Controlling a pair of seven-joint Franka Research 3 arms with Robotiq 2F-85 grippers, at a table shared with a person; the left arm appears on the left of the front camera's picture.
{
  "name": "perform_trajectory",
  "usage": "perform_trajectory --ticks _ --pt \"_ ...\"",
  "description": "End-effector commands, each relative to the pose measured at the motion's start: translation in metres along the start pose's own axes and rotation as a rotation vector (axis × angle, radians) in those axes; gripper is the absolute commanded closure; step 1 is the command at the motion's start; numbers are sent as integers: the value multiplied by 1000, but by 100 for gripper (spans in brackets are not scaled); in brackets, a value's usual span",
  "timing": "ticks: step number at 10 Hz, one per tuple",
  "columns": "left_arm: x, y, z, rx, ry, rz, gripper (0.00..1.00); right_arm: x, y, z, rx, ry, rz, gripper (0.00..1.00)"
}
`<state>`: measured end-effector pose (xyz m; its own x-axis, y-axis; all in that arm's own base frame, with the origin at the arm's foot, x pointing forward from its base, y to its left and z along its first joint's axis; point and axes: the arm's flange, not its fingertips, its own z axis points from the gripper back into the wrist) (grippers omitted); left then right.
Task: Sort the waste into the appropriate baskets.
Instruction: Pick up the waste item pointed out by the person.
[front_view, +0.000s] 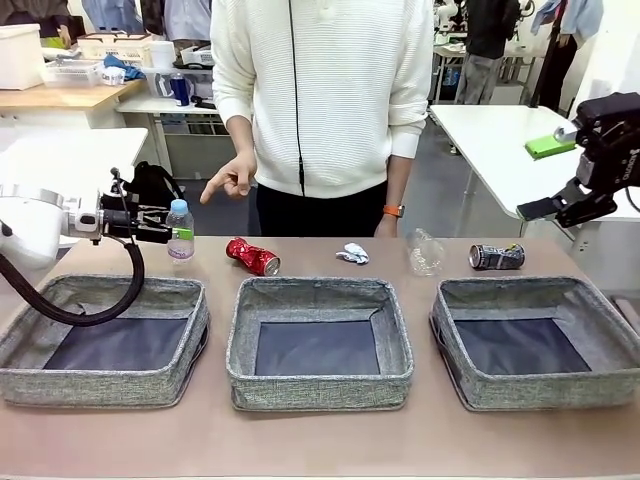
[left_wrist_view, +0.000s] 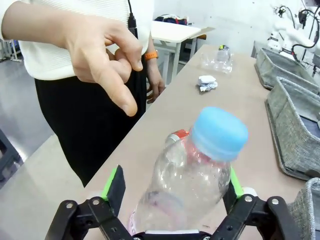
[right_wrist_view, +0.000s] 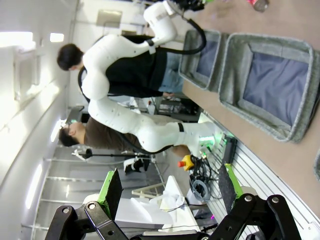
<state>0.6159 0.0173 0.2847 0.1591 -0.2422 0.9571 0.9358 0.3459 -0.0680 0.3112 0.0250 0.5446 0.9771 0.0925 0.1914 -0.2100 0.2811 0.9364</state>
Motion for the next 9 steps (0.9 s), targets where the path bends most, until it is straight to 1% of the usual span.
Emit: perform_trajectory --ticks 1,2,3,4,5,6,9 --pt "-1 2 2 46 -25 -26 19 4 3 -2 21 -6 16 0" --pt "-1 2 2 56 -30 -26 28 4 3 -2 21 -6 16 0" --pt "-1 2 3 53 -30 -27 39 4 3 -2 21 -6 16 0" --pt "-2 3 3 55 -20 -25 47 4 3 -2 21 -6 16 0" --pt "-2 3 1 42 -9 -22 58 4 3 -2 21 -6 16 0" --pt "-1 0 -3 28 6 -35 67 4 3 -2 21 -6 16 0" --pt "4 -4 -2 13 18 -61 97 4 3 -2 21 -6 16 0"
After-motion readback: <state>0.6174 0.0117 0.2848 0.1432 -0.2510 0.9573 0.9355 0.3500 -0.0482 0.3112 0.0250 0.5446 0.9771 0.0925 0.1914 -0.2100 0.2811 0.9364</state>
